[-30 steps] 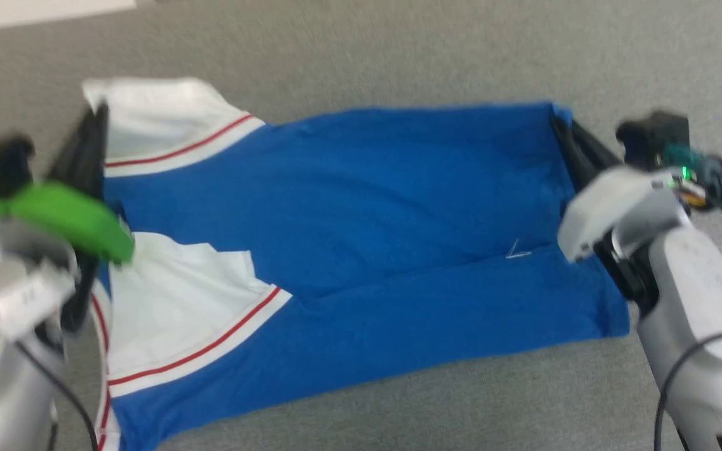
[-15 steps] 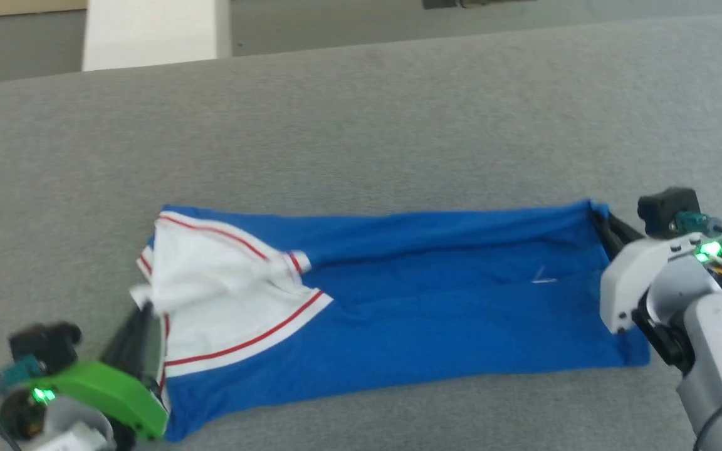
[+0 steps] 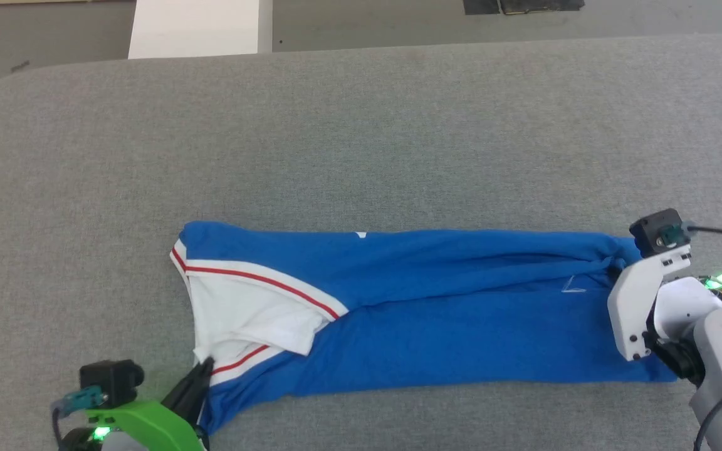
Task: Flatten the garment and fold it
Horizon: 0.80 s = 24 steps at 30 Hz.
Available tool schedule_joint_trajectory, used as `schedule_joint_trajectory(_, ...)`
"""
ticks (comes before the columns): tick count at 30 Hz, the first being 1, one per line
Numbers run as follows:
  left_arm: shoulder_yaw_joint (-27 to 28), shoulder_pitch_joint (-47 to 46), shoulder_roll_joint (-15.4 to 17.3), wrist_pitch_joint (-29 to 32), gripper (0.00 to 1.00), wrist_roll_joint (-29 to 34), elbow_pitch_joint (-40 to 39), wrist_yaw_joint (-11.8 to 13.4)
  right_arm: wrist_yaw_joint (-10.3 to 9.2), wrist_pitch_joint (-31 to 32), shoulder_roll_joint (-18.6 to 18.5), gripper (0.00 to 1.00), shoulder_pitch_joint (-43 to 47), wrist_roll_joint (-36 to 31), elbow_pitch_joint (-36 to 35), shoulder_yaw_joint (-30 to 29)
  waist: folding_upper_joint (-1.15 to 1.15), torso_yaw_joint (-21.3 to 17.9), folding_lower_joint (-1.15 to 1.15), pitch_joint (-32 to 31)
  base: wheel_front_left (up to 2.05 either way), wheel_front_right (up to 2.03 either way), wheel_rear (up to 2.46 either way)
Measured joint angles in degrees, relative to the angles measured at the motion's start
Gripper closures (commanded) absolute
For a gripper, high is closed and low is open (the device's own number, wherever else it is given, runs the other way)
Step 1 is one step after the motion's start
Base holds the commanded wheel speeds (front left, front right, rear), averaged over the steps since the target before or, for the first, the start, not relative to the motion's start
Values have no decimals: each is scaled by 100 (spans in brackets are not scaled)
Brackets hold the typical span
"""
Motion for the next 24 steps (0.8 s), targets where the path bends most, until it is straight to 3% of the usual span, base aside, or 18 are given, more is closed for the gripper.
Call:
schedule_joint_trajectory(6, -141, -160, -64, 198, 100, 1, 94, -68, -3, 491, 63, 100, -47, 56, -71, -123, 0, 17, 0, 5, 0, 0, 0)
schedule_joint_trajectory(7, -127, -160, -104, 189, 89, 0, 100, -40, -3, 519, 82, 92, -32, 66, -97, -166, 0, 16, 0, -16, 0, 0, 0)
schedule_joint_trajectory(8, -116, -157, -141, 163, 59, 0, 104, -31, -3, 535, 111, 73, 3, 100, -144, -225, 0, 15, 0, -44, 0, 0, 0)
schedule_joint_trajectory(9, -112, -155, -165, 129, 14, -4, 97, -22, -3, 535, 134, 56, 55, 122, -190, -261, 0, 15, 0, -68, 0, 0, 0)
schedule_joint_trajectory(10, -103, -152, -185, 86, 0, -4, 88, -14, -3, 533, 157, 0, 140, 154, -274, -307, 0, 16, 0, -102, 0, 0, 0)
schedule_joint_trajectory(16, -5, -119, -348, -491, 0, 148, -38, 91, -1, 309, 394, 0, 851, 248, -907, -753, 0, 34, 0, -360, 0, 0, 0)
schedule_joint_trajectory(24, 514, -200, -697, -1254, 0, 804, -81, 480, -1, -643, 951, 0, 1638, 244, -1818, -1649, 0, 135, 0, -700, 0, 0, 0)
